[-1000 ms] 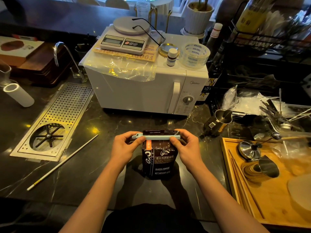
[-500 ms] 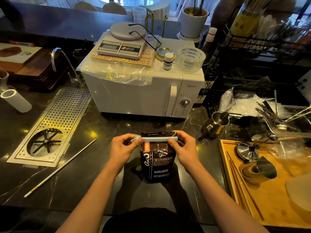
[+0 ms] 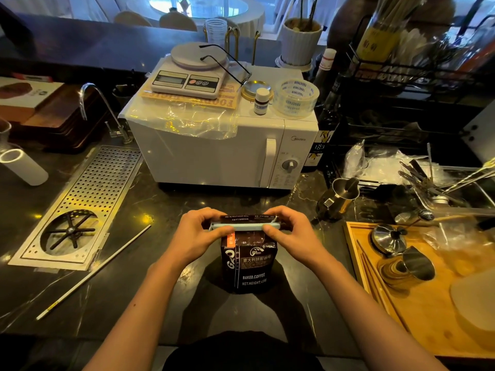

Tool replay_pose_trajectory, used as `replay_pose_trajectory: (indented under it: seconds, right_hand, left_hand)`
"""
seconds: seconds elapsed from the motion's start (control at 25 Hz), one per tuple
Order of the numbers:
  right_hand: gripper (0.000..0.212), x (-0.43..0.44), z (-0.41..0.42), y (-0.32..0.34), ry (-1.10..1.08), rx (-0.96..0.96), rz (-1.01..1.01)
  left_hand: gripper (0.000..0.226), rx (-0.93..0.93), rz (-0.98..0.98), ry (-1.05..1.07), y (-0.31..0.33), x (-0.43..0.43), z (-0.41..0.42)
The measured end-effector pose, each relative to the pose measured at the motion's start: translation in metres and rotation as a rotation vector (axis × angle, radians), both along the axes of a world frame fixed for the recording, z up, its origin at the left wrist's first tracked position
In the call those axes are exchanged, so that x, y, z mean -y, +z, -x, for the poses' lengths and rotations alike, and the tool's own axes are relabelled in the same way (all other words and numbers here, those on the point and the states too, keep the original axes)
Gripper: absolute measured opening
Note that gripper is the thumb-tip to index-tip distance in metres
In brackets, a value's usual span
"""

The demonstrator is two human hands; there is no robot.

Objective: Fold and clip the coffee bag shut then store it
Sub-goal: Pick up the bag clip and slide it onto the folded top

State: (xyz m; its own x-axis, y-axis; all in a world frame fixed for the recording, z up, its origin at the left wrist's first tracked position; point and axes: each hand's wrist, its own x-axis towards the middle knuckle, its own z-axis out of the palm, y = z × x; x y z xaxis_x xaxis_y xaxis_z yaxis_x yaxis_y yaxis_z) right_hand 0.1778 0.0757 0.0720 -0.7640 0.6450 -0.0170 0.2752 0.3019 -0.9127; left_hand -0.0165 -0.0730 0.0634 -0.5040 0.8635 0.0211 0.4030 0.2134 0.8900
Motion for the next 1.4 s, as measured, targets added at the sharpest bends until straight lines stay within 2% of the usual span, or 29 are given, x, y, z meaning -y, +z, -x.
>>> replay_pose_trajectory:
  seconds: [0.12,0.24,0.32,0.48,0.88,1.04,1.2,1.4]
  right_hand:
    - [0.027,-0.002,0.008,0.015,0.150,0.165,-0.220]
    - [0.029,-0.003,0.022,0.030,0.291,0.331,-0.502]
    - [0.030,-0.004,0.029,0.036,0.352,0.393,-0.578]
    - [0.032,-0.006,0.034,0.039,0.371,0.421,-0.557]
    - [0.033,0.002,0.035,0.041,0.385,0.416,-0.482]
    - [0.028,0.007,0.036,0.042,0.359,0.430,-0.546]
    - [0.021,0.015,0.033,0.040,0.329,0.403,-0.589]
    - [0.031,0.017,0.025,0.043,0.386,0.366,-0.533]
  left_hand:
    - [0.024,-0.061,-0.020,-0.005,0.003,0.000,0.000]
    - [0.027,-0.174,0.030,-0.100,0.012,-0.004,0.004]
    - [0.032,-0.267,0.097,-0.158,0.020,-0.008,0.010]
    - [0.033,-0.357,0.181,-0.264,0.032,-0.018,0.013]
    - [0.036,-0.439,0.301,-0.362,0.047,-0.018,0.010]
    - [0.035,-0.475,0.309,-0.391,0.052,-0.015,0.007]
    - [0.028,-0.635,0.294,-0.397,0.053,-0.005,-0.002]
    - [0.030,-0.652,0.386,-0.415,0.059,-0.002,-0.011]
